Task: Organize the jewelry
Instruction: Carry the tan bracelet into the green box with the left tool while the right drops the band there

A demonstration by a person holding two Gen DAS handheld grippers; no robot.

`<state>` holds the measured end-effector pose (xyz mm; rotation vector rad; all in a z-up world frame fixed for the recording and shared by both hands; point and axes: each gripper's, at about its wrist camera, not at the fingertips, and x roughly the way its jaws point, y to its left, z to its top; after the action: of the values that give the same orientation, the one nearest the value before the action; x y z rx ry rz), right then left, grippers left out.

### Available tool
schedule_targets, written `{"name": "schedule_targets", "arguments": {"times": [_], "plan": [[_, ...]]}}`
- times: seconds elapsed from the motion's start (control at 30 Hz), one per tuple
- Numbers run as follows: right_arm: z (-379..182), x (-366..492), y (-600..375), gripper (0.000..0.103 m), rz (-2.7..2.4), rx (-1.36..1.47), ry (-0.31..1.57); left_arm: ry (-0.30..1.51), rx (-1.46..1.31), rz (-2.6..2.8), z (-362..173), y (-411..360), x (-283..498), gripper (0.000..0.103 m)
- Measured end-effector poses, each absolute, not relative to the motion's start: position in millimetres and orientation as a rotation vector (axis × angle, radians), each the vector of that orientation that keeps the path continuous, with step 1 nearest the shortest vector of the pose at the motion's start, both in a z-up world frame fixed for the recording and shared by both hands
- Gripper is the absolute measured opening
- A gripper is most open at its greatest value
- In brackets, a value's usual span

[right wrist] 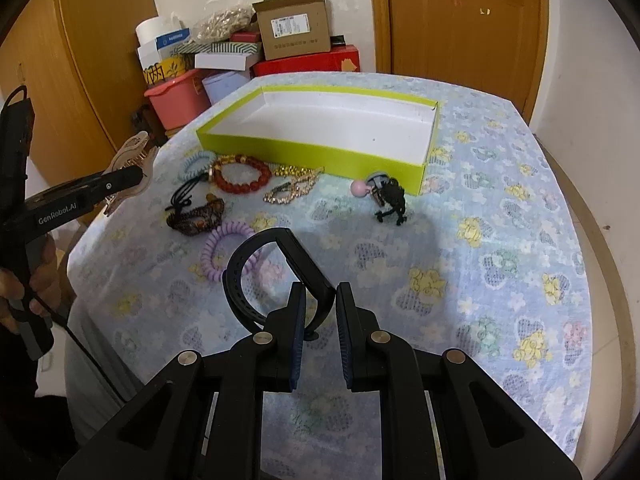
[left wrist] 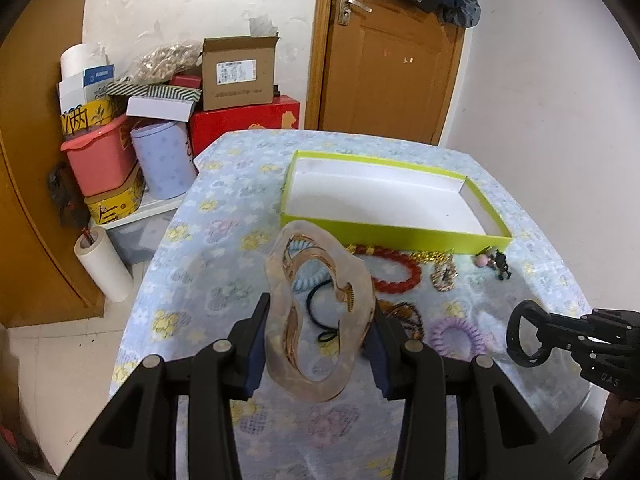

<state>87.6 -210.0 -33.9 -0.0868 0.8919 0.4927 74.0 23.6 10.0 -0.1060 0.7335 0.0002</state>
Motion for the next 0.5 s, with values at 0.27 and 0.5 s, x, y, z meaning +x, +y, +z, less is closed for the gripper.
{"name": "schedule_targets", "arguments": {"times": [0.27, 0.5], "plan": [[-17, 117, -212, 0.016, 0.481, -0.068, 0.854, 0.716, -0.071, -0.044, 25, 10, 106, 0.045], [1, 165, -207, 0.016, 0.452, -0.06, 0.817, 0.713, -0.044, -0.08, 31, 2, 154, 0.045]]}}
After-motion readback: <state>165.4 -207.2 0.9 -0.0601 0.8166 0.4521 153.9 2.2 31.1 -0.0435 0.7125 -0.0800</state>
